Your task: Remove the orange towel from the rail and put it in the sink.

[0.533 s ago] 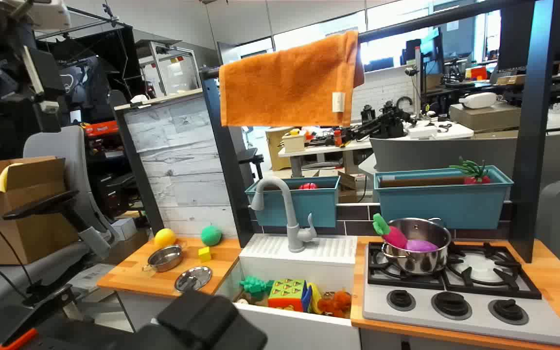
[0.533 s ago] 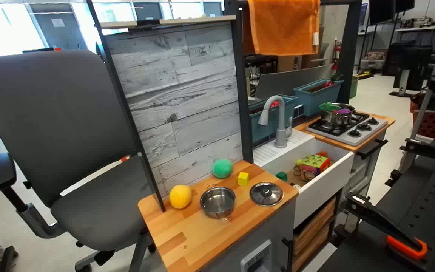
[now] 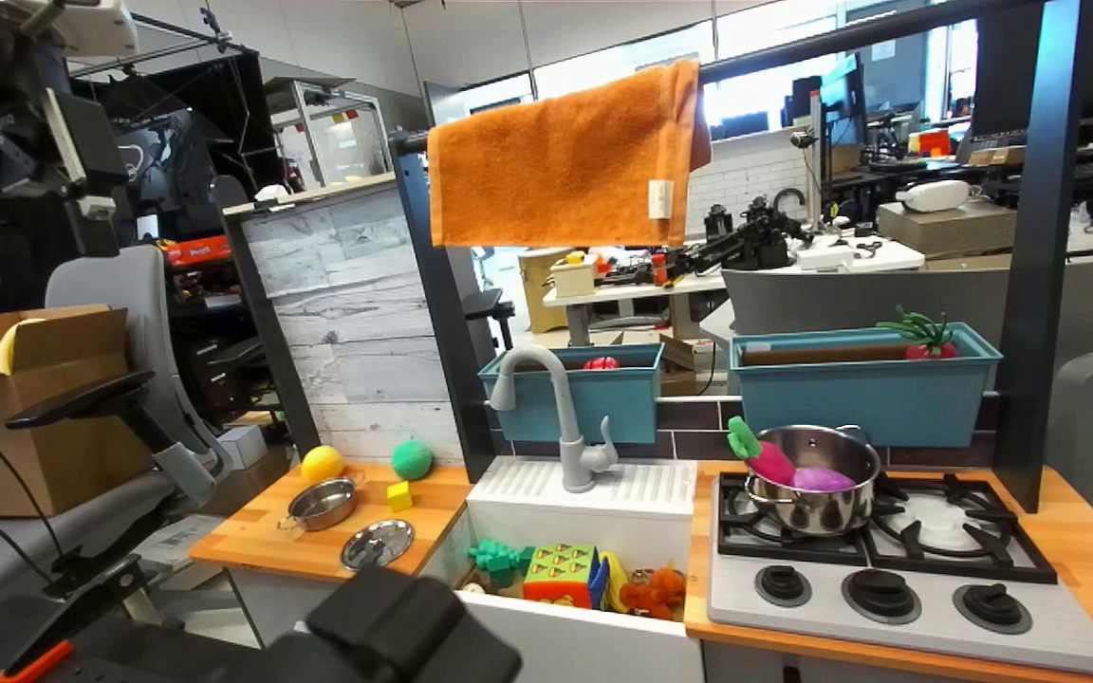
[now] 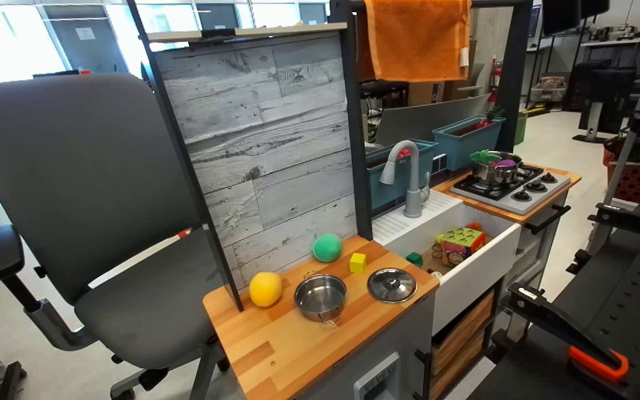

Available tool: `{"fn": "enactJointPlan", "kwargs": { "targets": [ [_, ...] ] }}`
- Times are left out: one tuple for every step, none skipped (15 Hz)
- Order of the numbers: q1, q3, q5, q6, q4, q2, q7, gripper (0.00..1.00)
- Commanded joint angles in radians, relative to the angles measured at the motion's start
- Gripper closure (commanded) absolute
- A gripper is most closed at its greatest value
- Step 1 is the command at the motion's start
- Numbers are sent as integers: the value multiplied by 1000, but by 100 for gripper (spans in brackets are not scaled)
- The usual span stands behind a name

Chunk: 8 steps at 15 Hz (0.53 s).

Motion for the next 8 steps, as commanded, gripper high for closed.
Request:
{"fn": "enactJointPlan", "kwargs": {
  "targets": [
    [16, -15, -4, -1, 1, 1, 4, 0],
    [16, -15, -4, -1, 1, 1, 4, 0],
    [16, -15, -4, -1, 1, 1, 4, 0],
    [16, -15, -4, -1, 1, 1, 4, 0],
    [14, -21, 9, 56, -12, 0, 8, 0],
    [11, -22, 1, 102, -21, 2, 12, 0],
    [7, -34, 25, 176, -30, 4, 14, 0],
    [5, -46, 48, 250, -39, 8, 16, 0]
  ]
}}
